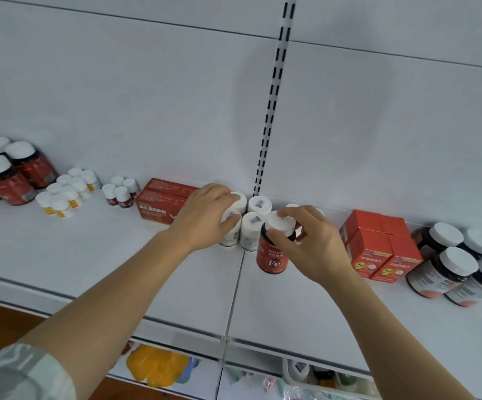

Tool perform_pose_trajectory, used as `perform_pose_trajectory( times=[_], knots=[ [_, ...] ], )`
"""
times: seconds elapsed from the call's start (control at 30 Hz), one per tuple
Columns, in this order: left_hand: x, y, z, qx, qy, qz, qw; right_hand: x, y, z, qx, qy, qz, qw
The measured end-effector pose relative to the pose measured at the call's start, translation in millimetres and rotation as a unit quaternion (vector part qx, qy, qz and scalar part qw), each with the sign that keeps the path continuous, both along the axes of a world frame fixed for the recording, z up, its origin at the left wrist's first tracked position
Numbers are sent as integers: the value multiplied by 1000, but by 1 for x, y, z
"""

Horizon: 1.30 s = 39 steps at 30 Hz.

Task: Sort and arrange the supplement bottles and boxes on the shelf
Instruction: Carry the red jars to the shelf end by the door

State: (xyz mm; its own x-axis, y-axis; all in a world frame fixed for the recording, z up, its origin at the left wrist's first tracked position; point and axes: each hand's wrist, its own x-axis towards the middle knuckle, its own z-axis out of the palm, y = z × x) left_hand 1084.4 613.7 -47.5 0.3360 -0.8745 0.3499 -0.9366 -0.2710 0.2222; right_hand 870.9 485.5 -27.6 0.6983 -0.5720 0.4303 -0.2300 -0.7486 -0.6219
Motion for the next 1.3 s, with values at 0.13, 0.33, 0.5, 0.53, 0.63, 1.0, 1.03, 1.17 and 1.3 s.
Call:
perform_pose_trajectory(
  times=[0.13, 0.33, 0.5, 0.53, 0.63, 1.0, 1.03, 1.17, 1.3],
  knots=[
    [10, 31, 5, -45, 18, 33, 998, 22, 13, 5, -4, -22, 16, 1000],
    [38, 88, 12, -70, -2, 64, 996, 60, 60, 18, -33, -22, 41, 998],
    [71, 157, 20, -64, -17, 84, 994, 109, 122, 29, -39, -14, 51, 998],
    [80, 173, 20, -58, -18, 90, 994, 121, 137, 30, -39, -18, 50, 998],
    [108, 222, 21, -43, -23, 112, 992, 160, 182, 29, -46, -24, 48, 997],
    [214, 363, 14, -17, 14, 190, 982, 307, 305, 18, -49, -34, 128, 990],
    [224, 371, 14, -15, 17, 196, 980, 321, 312, 17, -48, -36, 133, 989],
    [267, 398, 12, -13, 21, 212, 977, 379, 336, 7, -44, -45, 142, 988],
    [315, 423, 13, 9, 31, 224, 974, 437, 361, -4, -44, -45, 154, 986]
  ],
)
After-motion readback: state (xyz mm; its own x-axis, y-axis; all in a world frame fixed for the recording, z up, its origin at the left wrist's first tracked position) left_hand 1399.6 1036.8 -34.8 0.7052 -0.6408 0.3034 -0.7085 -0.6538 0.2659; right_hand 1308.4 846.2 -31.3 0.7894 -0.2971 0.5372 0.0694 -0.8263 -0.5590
